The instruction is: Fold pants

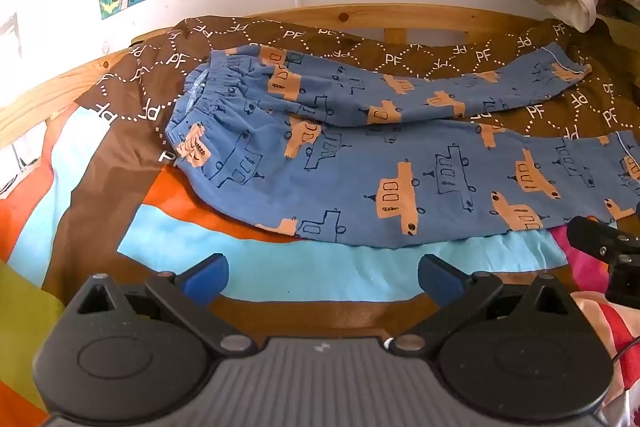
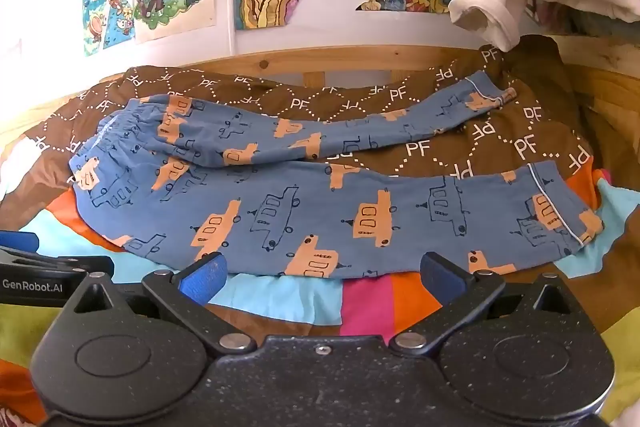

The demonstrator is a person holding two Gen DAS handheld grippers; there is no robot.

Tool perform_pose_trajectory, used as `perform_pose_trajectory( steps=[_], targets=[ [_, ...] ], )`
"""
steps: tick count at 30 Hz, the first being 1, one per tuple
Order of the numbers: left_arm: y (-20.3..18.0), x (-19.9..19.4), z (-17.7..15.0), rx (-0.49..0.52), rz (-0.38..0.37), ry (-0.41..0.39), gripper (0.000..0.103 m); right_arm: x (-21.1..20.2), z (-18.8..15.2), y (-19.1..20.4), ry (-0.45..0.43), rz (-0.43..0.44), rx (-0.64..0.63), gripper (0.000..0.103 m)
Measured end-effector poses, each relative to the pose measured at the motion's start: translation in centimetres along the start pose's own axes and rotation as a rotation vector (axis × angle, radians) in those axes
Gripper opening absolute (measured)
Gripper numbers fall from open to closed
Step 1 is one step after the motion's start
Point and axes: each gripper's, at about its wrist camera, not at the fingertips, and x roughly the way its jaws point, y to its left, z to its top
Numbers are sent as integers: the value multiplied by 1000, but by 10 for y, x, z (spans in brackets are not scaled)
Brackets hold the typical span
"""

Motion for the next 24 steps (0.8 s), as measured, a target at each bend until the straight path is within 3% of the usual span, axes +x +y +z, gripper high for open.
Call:
perform_pose_trajectory(
  steps=[24],
  targets=[
    [1,0,0,-12,-13,-4,103,1,0,1,4,-5,-3,102]
  ],
)
